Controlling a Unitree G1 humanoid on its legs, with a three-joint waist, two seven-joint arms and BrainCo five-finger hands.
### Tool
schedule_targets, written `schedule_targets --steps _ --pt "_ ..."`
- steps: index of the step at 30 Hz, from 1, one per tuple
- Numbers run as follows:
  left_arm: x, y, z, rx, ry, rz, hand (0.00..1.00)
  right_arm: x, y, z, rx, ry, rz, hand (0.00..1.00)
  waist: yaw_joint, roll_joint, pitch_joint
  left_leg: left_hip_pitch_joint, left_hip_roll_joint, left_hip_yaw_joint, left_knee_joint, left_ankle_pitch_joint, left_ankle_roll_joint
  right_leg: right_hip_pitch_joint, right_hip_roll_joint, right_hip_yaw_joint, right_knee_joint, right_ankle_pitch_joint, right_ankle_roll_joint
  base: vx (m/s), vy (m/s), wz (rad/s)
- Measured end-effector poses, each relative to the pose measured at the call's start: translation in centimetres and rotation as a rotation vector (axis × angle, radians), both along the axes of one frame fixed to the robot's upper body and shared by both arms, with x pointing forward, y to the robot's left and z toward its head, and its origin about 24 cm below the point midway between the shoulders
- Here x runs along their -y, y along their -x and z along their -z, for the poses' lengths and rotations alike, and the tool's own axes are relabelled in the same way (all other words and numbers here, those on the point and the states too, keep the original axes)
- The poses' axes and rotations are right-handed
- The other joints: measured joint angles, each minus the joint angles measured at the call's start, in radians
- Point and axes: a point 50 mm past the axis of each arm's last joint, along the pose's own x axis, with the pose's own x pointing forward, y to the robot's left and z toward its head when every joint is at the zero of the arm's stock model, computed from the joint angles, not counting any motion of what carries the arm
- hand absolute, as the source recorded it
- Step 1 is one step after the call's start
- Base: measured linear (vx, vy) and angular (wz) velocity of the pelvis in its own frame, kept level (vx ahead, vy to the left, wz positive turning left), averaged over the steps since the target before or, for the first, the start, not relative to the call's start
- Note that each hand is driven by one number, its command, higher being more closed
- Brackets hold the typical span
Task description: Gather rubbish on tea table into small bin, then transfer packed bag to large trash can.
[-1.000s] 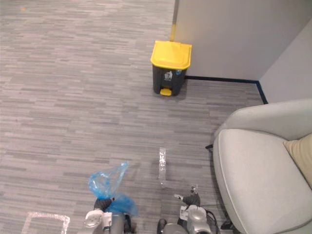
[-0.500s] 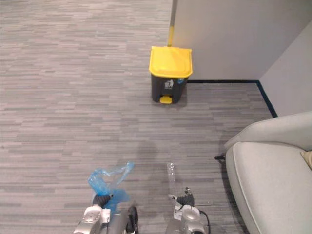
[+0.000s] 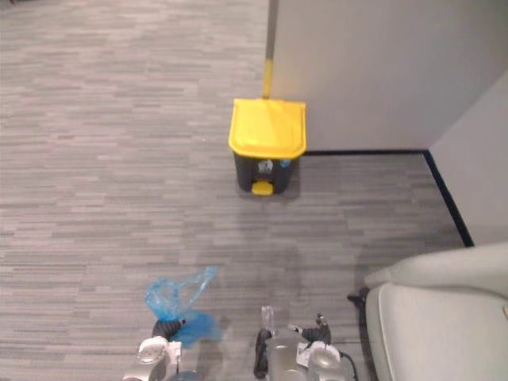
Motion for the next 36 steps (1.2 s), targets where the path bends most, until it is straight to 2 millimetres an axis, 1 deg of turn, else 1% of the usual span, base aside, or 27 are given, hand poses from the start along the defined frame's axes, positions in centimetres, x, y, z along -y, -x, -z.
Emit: schedule_targets --steps 2,4,5,6,7,8,9,10,12,13,15,17,19,20,21,22,23,25,26,27,28,30,32,33,34,35,36 --pt "0.3 0.1 -0.1 0.009 0.011 -0.003 1.00 -0.5 -0.1 0.1 0.000 -0.014 0.002 0.00 0.009 -0.008 -0.004 -0.103 0.002 0.053 -0.018 -0.059 0.035 0.061 -0.004 0.014 -0.047 0.000 0.001 0.26 0.054 -0.22" --pt "0.1 -0.3 -0.3 0.021 0.005 -0.001 1.00 -1.1 -0.5 0.0 0.010 -0.028 -0.002 0.00 0.023 -0.016 -0.002 -0.152 -0.024 0.067 -0.137 -0.068 0.044 0.085 -0.023 0.030 -0.063 -0.004 0.018 0.27 0.130 -0.28" --pt "0.1 -0.5 -0.4 0.029 0.004 0.005 1.00 -1.1 -0.6 -0.1 0.015 -0.032 0.008 0.00 0.026 -0.020 -0.002 -0.188 -0.059 0.061 -0.284 -0.047 0.055 0.105 -0.047 0.040 -0.073 -0.016 0.046 0.23 0.132 -0.18" --pt "0.2 -0.6 -0.4 0.029 0.004 0.009 1.00 -1.0 -0.6 -0.1 0.015 -0.030 0.011 0.00 0.027 -0.020 -0.001 -0.198 -0.070 0.055 -0.330 -0.029 0.055 0.114 -0.054 0.042 -0.078 -0.020 0.056 0.32 0.229 -0.12" --pt "0.5 -0.6 -0.4 0.032 0.007 0.022 1.00 -0.4 -0.3 0.0 0.005 -0.015 0.016 0.00 0.029 -0.010 -0.003 -0.200 -0.099 0.029 -0.472 0.091 0.048 0.141 -0.070 0.054 -0.084 -0.040 0.091 0.35 0.264 -0.16" --pt "0.1 -0.5 -0.3 0.025 -0.001 0.023 1.00 -0.5 0.5 0.3 -0.025 -0.015 0.018 0.00 0.044 -0.028 -0.016 -0.164 -0.139 0.041 -0.517 0.155 0.069 0.161 -0.094 0.091 -0.098 -0.052 0.115 0.44 0.291 -0.12" --pt "0.1 -0.5 -0.3 0.023 -0.004 0.027 1.00 -0.5 0.6 0.4 -0.029 -0.015 0.016 0.00 0.042 -0.034 -0.022 -0.158 -0.151 0.043 -0.529 0.153 0.075 0.166 -0.102 0.099 -0.109 -0.046 0.113 0.38 0.236 -0.05" --pt "-0.5 -0.7 -0.4 0.029 -0.023 0.034 1.00 -0.7 0.5 0.4 -0.030 -0.020 0.013 0.00 0.042 -0.050 -0.027 -0.168 -0.172 0.055 -0.513 0.134 0.097 0.168 -0.122 0.116 -0.133 -0.029 0.132 0.37 0.206 -0.01" --pt "-1.3 -0.4 -0.2 0.006 -0.042 0.036 1.00 -0.8 0.1 0.3 -0.027 -0.022 0.011 0.00 0.049 -0.056 -0.028 -0.179 -0.180 0.073 -0.464 0.091 0.119 0.172 -0.140 0.139 -0.128 -0.022 0.144 0.34 0.210 -0.11" --pt "-1.3 -0.3 -0.1 -0.003 -0.045 0.041 1.00 -0.7 -0.4 0.2 -0.016 -0.021 0.011 0.00 0.048 -0.056 -0.028 -0.159 -0.189 0.084 -0.461 0.062 0.128 0.164 -0.153 0.154 -0.090 -0.012 0.162 0.32 0.197 -0.22" --pt "-1.6 0.0 0.0 -0.015 -0.052 0.043 1.00 -0.7 -0.4 0.2 -0.014 -0.023 0.009 0.00 0.052 -0.053 -0.028 -0.109 -0.197 0.098 -0.483 0.037 0.135 0.124 -0.161 0.192 0.050 -0.012 0.164 0.30 0.177 -0.26" --pt "-1.7 0.6 0.3 -0.036 -0.065 0.059 1.00 -1.0 0.3 0.4 -0.033 -0.033 0.008 0.00 0.040 -0.054 -0.028 -0.007 -0.212 0.104 -0.547 0.011 0.146 -0.040 -0.184 0.219 0.442 0.025 0.234 0.27 0.119 -0.07" --pt "-2.2 0.9 0.4 -0.049 -0.080 0.056 1.00 -1.1 0.4 0.5 -0.035 -0.038 0.010 0.00 0.039 -0.056 -0.026 0.048 -0.221 0.108 -0.573 0.004 0.147 -0.108 -0.189 0.210 0.583 -0.006 0.210 0.31 0.062 0.00" --pt "-2.9 1.2 0.4 -0.064 -0.096 0.048 1.00 -0.8 0.0 0.2 -0.016 -0.025 0.003 0.00 0.033 -0.048 -0.023 0.113 -0.216 0.111 -0.612 0.002 0.147 -0.166 -0.181 0.151 0.618 -0.054 0.170 0.38 0.017 -0.01" --pt "-2.9 1.1 0.4 -0.063 -0.098 0.047 1.00 -0.7 -0.1 0.2 -0.016 -0.023 0.002 0.00 0.031 -0.046 -0.022 0.129 -0.211 0.111 -0.622 0.002 0.147 -0.177 -0.177 0.130 0.609 -0.065 0.160 0.36 -0.037 0.00" --pt "-3.0 0.8 0.3 -0.054 -0.099 0.043 1.00 -0.7 -0.3 0.1 -0.009 -0.021 0.000 0.00 0.030 -0.032 -0.014 0.166 -0.196 0.111 -0.652 0.002 0.146 -0.216 -0.153 0.082 0.551 -0.085 0.136 0.24 -0.044 0.01" --pt "-3.0 0.7 0.2 -0.050 -0.097 0.038 1.00 -0.7 -0.4 0.1 -0.006 -0.021 -0.001 0.00 0.030 -0.029 -0.012 0.175 -0.190 0.111 -0.657 0.002 0.146 -0.226 -0.143 0.071 0.522 -0.086 0.133 0.29 -0.096 0.07" --pt "-3.2 0.5 0.1 -0.043 -0.098 0.036 1.00 -0.9 -1.1 -0.2 0.012 -0.019 -0.015 0.00 0.017 -0.026 -0.011 0.202 -0.171 0.094 -0.681 -0.005 0.134 -0.263 -0.092 0.048 0.297 -0.047 0.124 0.34 -0.140 0.35" --pt "-3.4 0.9 0.3 -0.059 -0.101 0.033 1.00 -0.7 -0.6 0.0 -0.003 -0.015 -0.020 0.00 -0.002 -0.054 -0.009 0.228 -0.194 0.053 -0.681 -0.034 0.087 -0.251 -0.071 0.083 0.142 0.111 0.048 0.35 -0.152 0.43" --pt "-3.2 0.9 0.4 -0.065 -0.096 0.033 1.00 -0.6 -0.6 0.0 -0.006 -0.015 -0.018 0.00 -0.003 -0.038 -0.006 0.233 -0.181 0.041 -0.681 -0.039 0.080 -0.244 -0.065 0.078 0.149 0.113 0.047 0.40 -0.172 0.28" --pt "-2.9 1.0 0.5 -0.065 -0.082 0.014 1.00 0.1 -0.6 -0.1 -0.005 0.001 -0.009 0.00 0.002 -0.022 -0.017 0.230 -0.155 0.029 -0.673 -0.036 0.077 -0.234 -0.051 0.068 0.146 0.086 0.042 0.33 -0.158 -0.03" --pt "-2.8 1.2 0.6 -0.072 -0.074 -0.001 1.00 0.4 -0.4 0.0 -0.007 0.000 0.009 0.00 -0.001 -0.018 -0.017 0.227 -0.144 0.010 -0.651 -0.035 0.074 -0.223 -0.044 0.052 0.148 0.058 0.035 0.32 -0.170 0.16" --pt "-2.6 1.1 0.5 -0.065 -0.057 -0.023 1.00 0.5 0.8 0.4 -0.034 -0.008 0.039 0.00 -0.005 -0.015 -0.015 0.188 -0.113 -0.014 -0.507 -0.035 0.069 -0.153 -0.032 0.016 0.111 0.041 0.023 0.29 -0.150 0.46" --pt "-2.2 1.1 0.6 -0.062 -0.039 -0.045 1.00 0.6 1.2 0.5 -0.043 -0.007 0.039 0.00 -0.003 -0.016 -0.015 0.141 -0.093 -0.015 -0.357 -0.028 0.057 -0.102 -0.028 0.007 0.075 0.038 0.020 0.29 -0.110 0.36" --pt "-1.6 1.3 0.6 -0.059 -0.016 -0.062 1.00 0.4 1.2 0.4 -0.034 -0.004 0.027 0.00 0.004 -0.019 -0.013 0.045 -0.052 -0.008 -0.128 -0.020 0.026 -0.043 -0.025 -0.002 0.036 0.026 0.007 0.33 -0.070 0.22" --pt "-1.3 0.9 0.3 -0.032 -0.006 -0.065 1.00 0.2 1.4 0.5 -0.041 -0.010 0.026 0.00 0.009 -0.018 -0.013 -0.025 -0.010 0.028 -0.010 -0.041 0.027 0.000 -0.020 -0.005 0.021 0.015 0.002 0.24 -0.012 0.10" --pt "-1.3 0.8 0.3 -0.030 -0.004 -0.065 1.00 0.2 1.4 0.5 -0.040 -0.012 0.026 0.00 0.011 -0.019 -0.013 -0.033 -0.003 0.038 -0.006 -0.046 0.028 0.007 -0.020 -0.005 0.020 0.014 0.001 0.22 0.031 -0.12"
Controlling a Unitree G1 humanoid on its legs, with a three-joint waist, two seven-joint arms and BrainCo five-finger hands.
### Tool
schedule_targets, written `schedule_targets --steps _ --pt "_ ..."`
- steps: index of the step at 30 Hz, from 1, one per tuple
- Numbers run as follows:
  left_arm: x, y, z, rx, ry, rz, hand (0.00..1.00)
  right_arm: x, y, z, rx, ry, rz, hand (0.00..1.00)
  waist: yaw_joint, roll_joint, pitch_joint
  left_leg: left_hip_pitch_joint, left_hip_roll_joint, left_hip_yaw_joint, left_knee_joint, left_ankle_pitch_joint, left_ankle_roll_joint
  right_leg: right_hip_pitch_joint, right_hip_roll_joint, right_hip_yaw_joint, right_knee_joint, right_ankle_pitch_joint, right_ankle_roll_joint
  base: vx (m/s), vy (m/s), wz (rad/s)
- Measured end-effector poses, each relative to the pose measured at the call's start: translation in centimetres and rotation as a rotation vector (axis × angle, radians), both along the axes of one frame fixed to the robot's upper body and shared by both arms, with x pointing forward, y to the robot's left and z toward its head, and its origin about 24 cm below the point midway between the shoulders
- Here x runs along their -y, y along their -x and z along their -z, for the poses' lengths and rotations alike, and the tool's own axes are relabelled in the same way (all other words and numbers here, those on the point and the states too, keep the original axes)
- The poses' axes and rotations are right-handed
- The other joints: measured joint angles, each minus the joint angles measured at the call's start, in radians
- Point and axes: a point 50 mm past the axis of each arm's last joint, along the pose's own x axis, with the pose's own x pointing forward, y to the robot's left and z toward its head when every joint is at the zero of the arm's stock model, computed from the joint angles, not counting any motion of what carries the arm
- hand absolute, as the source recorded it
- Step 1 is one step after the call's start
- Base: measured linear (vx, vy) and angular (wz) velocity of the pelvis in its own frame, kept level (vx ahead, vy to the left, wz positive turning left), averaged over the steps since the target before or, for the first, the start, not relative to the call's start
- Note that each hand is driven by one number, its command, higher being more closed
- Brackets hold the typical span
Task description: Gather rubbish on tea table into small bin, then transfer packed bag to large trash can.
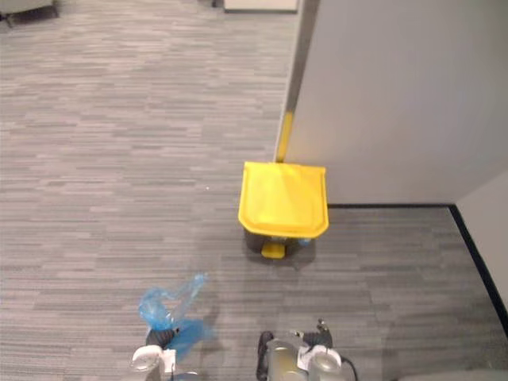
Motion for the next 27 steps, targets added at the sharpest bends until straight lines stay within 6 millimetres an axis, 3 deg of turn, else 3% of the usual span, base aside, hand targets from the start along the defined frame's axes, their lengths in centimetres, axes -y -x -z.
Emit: schedule_targets --steps 3,4,5,6,7,10,13,15,16,17,19,20,24,25,26,27 --pt "0.6 -0.5 -0.3 0.024 0.023 0.014 1.00 -0.6 -0.2 0.0 0.007 -0.018 0.002 0.00 0.015 -0.002 -0.001 -0.079 0.001 0.043 -0.174 -0.013 0.024 0.047 -0.027 0.025 -0.030 -0.008 0.020 0.19 0.111 -0.20" --pt "0.8 -0.6 -0.2 0.024 0.028 0.017 1.00 -0.4 0.0 0.0 0.003 -0.016 0.013 0.00 0.017 -0.002 -0.002 -0.080 -0.025 0.033 -0.342 0.032 0.023 0.054 -0.045 0.036 -0.031 -0.016 0.053 0.23 0.252 -0.21" --pt "1.1 -0.4 -0.2 0.019 0.034 0.020 1.00 0.4 0.2 0.1 -0.008 0.001 0.021 0.00 0.021 0.021 -0.014 -0.072 -0.043 0.004 -0.456 0.140 0.005 0.054 -0.041 0.057 -0.028 -0.030 0.093 0.20 0.219 -0.17" --pt "1.1 -0.5 -0.1 0.017 0.031 0.025 1.00 0.3 0.3 0.2 -0.016 -0.003 0.022 0.00 0.025 0.014 -0.019 -0.065 -0.056 0.011 -0.466 0.149 0.010 0.056 -0.049 0.075 -0.033 -0.027 0.101 0.24 0.266 -0.05" --pt "0.7 -0.5 -0.1 0.014 0.009 0.053 1.00 -0.1 0.4 0.2 -0.017 -0.014 0.021 0.00 0.022 -0.012 -0.036 -0.049 -0.098 0.023 -0.513 0.156 0.021 0.064 -0.078 0.104 -0.078 -0.020 0.125 0.21 0.187 0.00" --pt "-0.3 0.0 0.1 -0.017 -0.020 0.068 1.00 -0.6 0.5 0.4 -0.028 -0.029 0.018 0.00 0.025 -0.031 -0.045 -0.039 -0.125 0.059 -0.521 0.138 0.047 0.075 -0.106 0.129 -0.115 -0.008 0.144 0.18 0.138 -0.12" --pt "-0.5 0.1 0.2 -0.032 -0.035 0.094 1.00 -0.6 0.0 0.3 -0.018 -0.027 0.014 0.00 0.026 -0.031 -0.045 -0.018 -0.146 0.091 -0.516 0.100 0.062 0.075 -0.125 0.165 -0.118 -0.008 0.147 0.18 0.145 -0.40" --pt "-0.7 0.4 0.4 -0.043 -0.040 0.093 1.00 -0.5 0.0 0.2 -0.018 -0.026 0.013 0.00 0.030 -0.030 -0.045 -0.002 -0.148 0.120 -0.490 0.054 0.063 0.072 -0.132 0.203 -0.086 -0.020 0.167 0.13 0.120 -0.51" --pt "-0.7 0.5 0.4 -0.048 -0.040 0.093 1.00 -0.2 0.0 0.2 -0.018 -0.018 0.013 0.00 0.030 -0.022 -0.040 0.014 -0.143 0.138 -0.477 0.025 0.070 0.037 -0.133 0.229 0.008 -0.029 0.181 0.11 0.085 -0.33" --pt "-0.7 0.5 0.4 -0.049 -0.040 0.094 1.00 -0.2 0.0 0.2 -0.018 -0.017 0.012 0.00 0.030 -0.020 -0.039 0.020 -0.144 0.141 -0.478 0.023 0.072 0.020 -0.133 0.236 0.045 -0.030 0.183 0.15 0.125 -0.30" --pt "-0.9 0.5 0.4 -0.049 -0.048 0.105 1.00 0.0 0.0 0.2 -0.014 -0.014 0.022 0.00 0.024 -0.024 -0.027 0.075 -0.160 0.140 -0.494 0.004 0.095 -0.087 -0.155 0.244 0.323 -0.020 0.189 0.18 0.135 0.02" --pt "-1.1 0.7 0.5 -0.057 -0.053 0.102 1.00 0.3 0.0 0.1 -0.014 -0.007 0.023 0.00 0.015 -0.022 -0.017 0.118 -0.166 0.141 -0.496 -0.021 0.103 -0.134 -0.165 0.239 0.448 -0.044 0.180 0.17 0.087 0.13" --pt "-1.7 0.7 0.4 -0.055 -0.065 0.093 1.00 0.4 -0.6 -0.1 0.003 0.001 0.009 0.00 0.015 -0.018 -0.012 0.199 -0.140 0.135 -0.512 -0.056 0.097 -0.236 -0.116 0.120 0.416 -0.099 0.141 0.24 0.009 0.13" --pt "-1.6 0.4 0.3 -0.049 -0.062 0.091 1.00 0.7 -1.1 -0.4 0.024 0.010 0.008 0.00 0.014 -0.006 0.000 0.227 -0.119 0.132 -0.527 -0.064 0.090 -0.284 -0.086 0.062 0.356 -0.085 0.126 0.30 -0.054 0.17" --pt "-1.5 0.2 0.2 -0.043 -0.062 0.094 1.00 0.8 -1.6 -0.7 0.038 0.017 0.005 0.00 0.005 0.004 0.010 0.249 -0.100 0.123 -0.535 -0.073 0.084 -0.324 -0.059 0.021 0.227 -0.027 0.117 0.31 -0.063 0.23" --pt "-1.5 0.1 0.2 -0.041 -0.063 0.095 1.00 0.8 -1.7 -0.7 0.039 0.016 0.005 0.00 0.002 0.001 0.012 0.257 -0.100 0.119 -0.537 -0.073 0.083 -0.330 -0.056 0.013 0.173 0.001 0.119 0.36 -0.101 0.43"
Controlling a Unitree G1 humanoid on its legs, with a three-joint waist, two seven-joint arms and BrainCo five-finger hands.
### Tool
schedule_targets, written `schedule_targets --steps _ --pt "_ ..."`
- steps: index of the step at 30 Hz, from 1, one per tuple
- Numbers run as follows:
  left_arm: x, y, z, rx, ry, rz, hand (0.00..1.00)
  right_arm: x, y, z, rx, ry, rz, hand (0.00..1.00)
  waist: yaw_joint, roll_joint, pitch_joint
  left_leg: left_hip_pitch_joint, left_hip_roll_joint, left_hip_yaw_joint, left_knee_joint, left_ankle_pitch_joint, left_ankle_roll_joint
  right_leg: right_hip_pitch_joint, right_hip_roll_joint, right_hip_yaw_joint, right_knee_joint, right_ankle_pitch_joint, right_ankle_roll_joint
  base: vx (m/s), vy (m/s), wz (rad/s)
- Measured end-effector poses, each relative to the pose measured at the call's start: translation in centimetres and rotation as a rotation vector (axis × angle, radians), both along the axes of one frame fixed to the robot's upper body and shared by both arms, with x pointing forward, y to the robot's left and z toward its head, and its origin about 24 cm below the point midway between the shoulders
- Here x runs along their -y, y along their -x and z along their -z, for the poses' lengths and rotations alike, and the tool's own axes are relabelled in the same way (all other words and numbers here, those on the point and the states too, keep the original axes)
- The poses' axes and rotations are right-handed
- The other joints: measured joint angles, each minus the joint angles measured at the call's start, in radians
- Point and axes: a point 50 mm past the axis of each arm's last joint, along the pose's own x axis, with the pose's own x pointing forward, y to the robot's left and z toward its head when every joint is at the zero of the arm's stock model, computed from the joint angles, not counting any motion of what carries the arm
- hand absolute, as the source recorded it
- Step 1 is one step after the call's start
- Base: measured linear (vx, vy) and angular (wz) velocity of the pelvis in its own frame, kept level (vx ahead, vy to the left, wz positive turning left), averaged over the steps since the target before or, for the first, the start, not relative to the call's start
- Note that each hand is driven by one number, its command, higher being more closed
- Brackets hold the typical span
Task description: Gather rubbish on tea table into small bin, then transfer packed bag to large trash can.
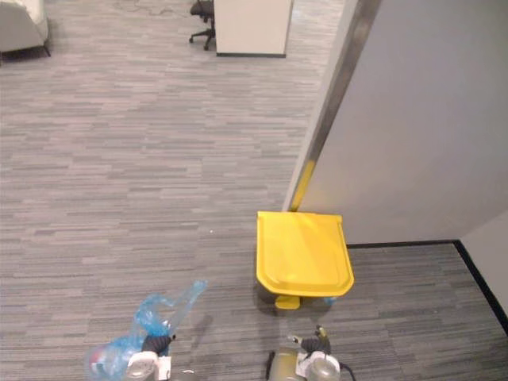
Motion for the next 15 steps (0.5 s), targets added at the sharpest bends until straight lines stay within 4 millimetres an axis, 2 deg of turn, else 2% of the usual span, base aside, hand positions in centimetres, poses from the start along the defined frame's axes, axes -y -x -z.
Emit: schedule_targets --steps 1,2,3,4,5,7,8,12,15 --pt "-0.1 -0.1 -0.1 0.003 -0.004 0.002 1.00 -0.3 0.1 0.1 0.000 -0.010 0.005 0.00 -0.010 -0.021 0.012 0.022 -0.014 -0.008 -0.009 -0.002 -0.010 0.006 0.000 -0.017 -0.134 0.071 0.002 0.51 -0.169 0.38" --pt "-0.1 0.2 0.1 -0.007 -0.002 0.002 1.00 -0.5 0.7 0.3 -0.020 -0.018 0.010 0.00 -0.010 -0.027 0.011 0.058 -0.006 -0.039 0.001 -0.028 -0.057 0.074 0.018 -0.020 -0.185 0.205 -0.075 0.53 -0.180 0.34" --pt "0.2 0.0 0.1 -0.003 0.007 0.000 1.00 -0.4 0.4 0.2 -0.012 -0.013 0.007 0.00 -0.005 -0.014 0.019 0.058 0.009 -0.047 0.023 -0.036 -0.071 0.067 0.025 -0.026 -0.151 0.227 -0.123 0.43 -0.159 0.13" --pt "0.4 -0.1 0.0 -0.001 0.013 0.001 1.00 -0.2 0.1 0.1 -0.004 -0.008 0.008 0.00 -0.004 -0.003 0.026 0.059 0.015 -0.058 0.032 -0.038 -0.074 0.066 0.028 -0.028 -0.124 0.215 -0.126 0.37 -0.148 0.10" --pt "1.4 -0.4 0.0 0.006 0.037 0.008 1.00 0.2 0.0 -0.2 0.011 -0.002 0.027 0.00 -0.005 0.011 0.035 0.066 0.027 -0.087 0.069 -0.029 -0.082 0.059 0.024 -0.039 -0.038 0.143 -0.147 0.36 -0.149 0.09" --pt "2.3 -0.6 0.0 0.014 0.061 0.018 1.00 0.3 0.1 -0.2 0.016 -0.002 0.035 0.00 -0.006 0.009 0.032 0.076 0.029 -0.124 0.086 -0.003 -0.087 0.061 0.016 -0.041 0.019 0.094 -0.145 0.39 -0.167 0.17" --pt "3.3 -1.6 -0.4 0.043 0.083 0.037 1.00 0.1 0.2 -0.2 0.015 -0.009 0.038 0.00 -0.008 0.009 0.031 0.076 0.041 -0.147 0.098 0.034 -0.092 0.082 0.019 -0.051 0.010 0.075 -0.143 0.32 -0.152 0.22" --pt "4.0 -2.0 -0.5 0.058 0.105 0.038 1.00 0.0 0.6 0.1 0.001 -0.019 0.046 0.00 -0.009 0.020 0.018 0.072 0.083 -0.148 0.146 0.061 -0.104 0.159 0.065 -0.078 -0.086 0.081 -0.143 0.15 -0.051 0.08" --pt "4.1 -1.8 -0.4 0.051 0.110 0.035 1.00 -0.4 0.8 0.2 -0.011 -0.021 0.017 0.00 -0.010 0.015 -0.004 0.078 0.092 -0.143 0.077 0.062 -0.105 0.155 0.085 -0.083 -0.130 0.106 -0.147 0.10 0.017 0.04"
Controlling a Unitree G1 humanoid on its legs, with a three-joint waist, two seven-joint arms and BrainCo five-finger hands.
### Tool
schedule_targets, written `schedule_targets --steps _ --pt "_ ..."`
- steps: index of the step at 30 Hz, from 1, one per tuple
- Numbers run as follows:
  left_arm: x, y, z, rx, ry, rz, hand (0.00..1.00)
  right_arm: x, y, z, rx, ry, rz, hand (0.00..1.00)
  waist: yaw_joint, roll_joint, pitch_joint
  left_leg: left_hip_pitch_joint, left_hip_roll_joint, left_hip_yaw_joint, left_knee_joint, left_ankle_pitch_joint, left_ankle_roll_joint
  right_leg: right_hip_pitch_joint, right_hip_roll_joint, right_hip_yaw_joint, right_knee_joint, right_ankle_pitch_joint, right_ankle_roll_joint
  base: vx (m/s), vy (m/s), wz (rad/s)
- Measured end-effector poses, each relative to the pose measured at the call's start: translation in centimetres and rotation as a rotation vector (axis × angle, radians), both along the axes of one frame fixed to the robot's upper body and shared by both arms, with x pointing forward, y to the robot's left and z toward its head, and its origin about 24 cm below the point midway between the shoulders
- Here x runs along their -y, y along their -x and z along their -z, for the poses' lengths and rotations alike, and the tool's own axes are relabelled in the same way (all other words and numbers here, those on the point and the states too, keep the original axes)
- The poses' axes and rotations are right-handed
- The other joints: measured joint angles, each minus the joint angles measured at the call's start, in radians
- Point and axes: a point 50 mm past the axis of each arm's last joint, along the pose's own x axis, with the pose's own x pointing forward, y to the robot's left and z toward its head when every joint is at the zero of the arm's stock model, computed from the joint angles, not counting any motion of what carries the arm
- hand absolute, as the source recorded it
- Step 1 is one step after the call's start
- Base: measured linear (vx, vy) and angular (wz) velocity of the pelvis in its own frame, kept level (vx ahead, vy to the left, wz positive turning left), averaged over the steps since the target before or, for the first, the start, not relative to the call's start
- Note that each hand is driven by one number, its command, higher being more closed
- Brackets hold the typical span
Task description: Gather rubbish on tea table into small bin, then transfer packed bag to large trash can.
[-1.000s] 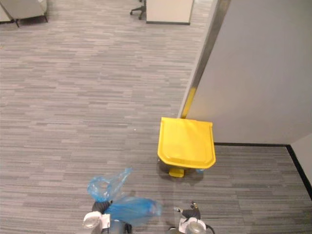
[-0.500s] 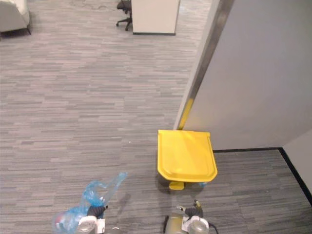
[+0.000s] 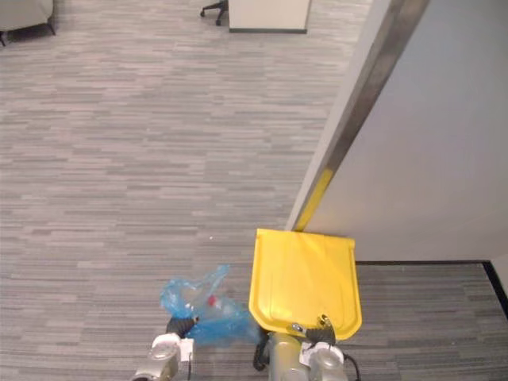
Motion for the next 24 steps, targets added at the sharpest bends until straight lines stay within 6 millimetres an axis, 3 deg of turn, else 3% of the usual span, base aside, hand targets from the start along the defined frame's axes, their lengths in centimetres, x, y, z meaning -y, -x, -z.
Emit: schedule_targets --steps 6,10,11,12,13,14,16,17,20,22,24 --pt "-0.9 0.5 0.1 -0.010 -0.022 -0.006 1.00 -0.3 -0.2 0.0 0.003 0.004 -0.027 0.00 0.002 -0.002 -0.003 0.013 -0.031 0.003 -0.039 0.000 -0.001 -0.001 -0.002 0.036 -0.042 0.048 0.017 0.01 0.088 -0.11" --pt "-1.3 1.0 0.3 -0.022 -0.032 -0.008 1.00 -0.4 -0.1 0.0 0.001 0.005 -0.034 0.00 0.010 -0.008 -0.006 0.007 -0.092 0.012 0.045 0.002 -0.002 0.002 -0.034 0.099 -0.044 0.087 0.028 -0.05 0.154 -0.38" --pt "-1.5 0.9 0.3 -0.019 -0.039 -0.007 1.00 -0.6 0.0 0.1 -0.004 -0.001 -0.034 0.00 0.017 -0.028 -0.005 -0.043 -0.100 0.024 0.122 -0.039 0.014 0.006 -0.065 0.123 -0.060 0.110 0.042 -0.10 0.135 -0.29" --pt "-1.4 0.8 0.2 -0.018 -0.038 -0.001 1.00 -0.5 0.2 0.1 -0.010 -0.002 -0.030 0.00 0.013 -0.025 -0.007 -0.052 -0.099 0.038 0.086 -0.053 0.042 0.007 -0.070 0.125 -0.062 0.125 0.049 -0.27 0.172 -0.18" --pt "-1.0 0.4 0.1 -0.007 -0.030 0.007 1.00 -0.3 0.4 0.1 -0.009 0.007 -0.034 0.00 0.009 -0.020 -0.011 -0.069 -0.091 0.047 0.038 -0.050 0.044 0.003 -0.070 0.123 -0.061 0.145 0.061 -0.29 0.128 -0.16" --pt "-1.0 0.7 0.2 -0.018 -0.032 0.010 1.00 -0.3 0.5 0.2 -0.015 0.013 -0.045 0.00 0.023 -0.020 -0.014 -0.073 -0.098 0.070 0.029 -0.049 0.046 -0.004 -0.075 0.155 -0.073 0.171 0.097 -0.36 0.189 -0.08" --pt "-1.5 1.0 0.4 -0.029 -0.042 0.006 1.00 -0.5 0.1 0.1 -0.004 0.009 -0.048 0.00 0.016 -0.033 -0.021 -0.080 -0.096 0.097 0.008 -0.051 0.051 -0.037 -0.095 0.150 0.076 0.088 0.083 -0.22 0.115 0.26" --pt "-1.7 1.2 0.4 -0.037 -0.048 0.007 1.00 -0.5 0.7 0.3 -0.020 0.004 -0.031 0.00 0.013 -0.041 -0.025 -0.077 -0.090 0.114 -0.047 -0.051 0.051 -0.043 -0.110 0.130 0.268 -0.014 0.087 -0.19 0.046 0.61" --pt "-1.6 2.0 0.7 -0.053 -0.046 0.009 1.00 -0.3 1.3 0.5 -0.036 0.006 -0.018 0.00 0.014 -0.039 -0.031 -0.080 -0.089 0.133 -0.078 -0.024 0.048 0.022 -0.149 0.106 0.385 -0.115 0.108 -0.12 -0.001 0.26" --pt "-2.3 2.8 0.9 -0.073 -0.061 0.004 1.00 -0.6 2.2 1.0 -0.076 -0.003 -0.028 0.00 0.028 -0.048 -0.078 -0.100 -0.105 0.158 -0.097 -0.004 0.034 0.100 -0.171 0.134 0.271 -0.170 0.154 -0.09 -0.138 -0.64" --pt "-2.2 3.0 1.1 -0.090 -0.054 0.002 1.00 0.0 2.5 1.1 -0.097 0.009 -0.032 0.00 0.031 -0.026 -0.115 -0.142 -0.113 0.165 -0.147 0.037 0.028 0.128 -0.116 0.154 0.056 -0.180 0.125 -0.05 -0.174 -0.80"
